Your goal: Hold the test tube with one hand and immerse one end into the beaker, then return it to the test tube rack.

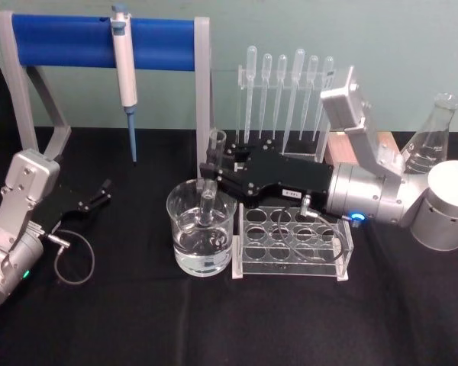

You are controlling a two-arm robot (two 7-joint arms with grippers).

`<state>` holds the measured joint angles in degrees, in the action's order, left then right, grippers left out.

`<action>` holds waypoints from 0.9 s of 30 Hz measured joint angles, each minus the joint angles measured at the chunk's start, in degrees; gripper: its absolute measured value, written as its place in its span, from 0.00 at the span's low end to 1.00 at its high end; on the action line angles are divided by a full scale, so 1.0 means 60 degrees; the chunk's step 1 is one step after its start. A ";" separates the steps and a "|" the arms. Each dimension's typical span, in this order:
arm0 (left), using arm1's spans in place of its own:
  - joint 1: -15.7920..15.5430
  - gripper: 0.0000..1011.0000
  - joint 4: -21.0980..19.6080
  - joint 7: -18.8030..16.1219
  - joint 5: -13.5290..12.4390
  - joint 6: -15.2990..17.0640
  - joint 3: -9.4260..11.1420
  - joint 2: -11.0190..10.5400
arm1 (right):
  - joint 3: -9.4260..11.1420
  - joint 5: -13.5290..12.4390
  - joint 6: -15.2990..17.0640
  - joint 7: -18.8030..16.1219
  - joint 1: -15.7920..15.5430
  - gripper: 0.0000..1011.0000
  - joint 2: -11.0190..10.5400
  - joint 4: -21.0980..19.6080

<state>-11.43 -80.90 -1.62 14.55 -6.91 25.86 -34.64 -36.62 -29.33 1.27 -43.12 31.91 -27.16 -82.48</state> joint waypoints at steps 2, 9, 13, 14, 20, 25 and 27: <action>0.0000 0.99 0.0000 0.0000 0.0000 0.0000 0.0000 -0.0001 | 0.0041 -0.0061 0.0035 0.0014 -0.0002 0.23 -0.0059 -0.0127; 0.0000 0.99 0.0000 0.0000 0.0000 0.0000 0.0000 -0.0001 | 0.0278 -0.0395 0.0167 0.0068 0.0007 0.23 -0.0346 -0.0691; 0.0000 0.99 0.0000 0.0000 0.0000 0.0000 0.0000 -0.0001 | 0.0435 -0.0615 0.0292 0.0138 0.0040 0.23 -0.0576 -0.1038; -0.0001 0.99 0.0000 0.0000 0.0000 0.0000 0.0000 -0.0001 | 0.0458 -0.0646 0.0315 0.0156 0.0043 0.23 -0.0616 -0.1090; 0.0000 0.99 0.0000 0.0000 0.0000 0.0000 0.0001 -0.0001 | 0.0671 -0.0872 0.0475 0.0268 -0.0018 0.23 -0.1060 -0.1531; -0.0001 0.99 0.0000 0.0000 0.0000 0.0000 0.0001 -0.0001 | 0.0914 -0.1075 0.0473 0.0275 -0.0206 0.23 -0.1533 -0.1828; 0.0000 0.99 0.0000 0.0000 0.0000 0.0000 0.0001 -0.0001 | 0.1088 -0.1173 0.0403 0.0285 -0.0368 0.23 -0.1803 -0.1940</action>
<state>-11.43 -80.90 -1.62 14.55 -6.91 25.86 -34.65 -30.09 -36.37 3.69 -41.40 29.70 -37.97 -94.12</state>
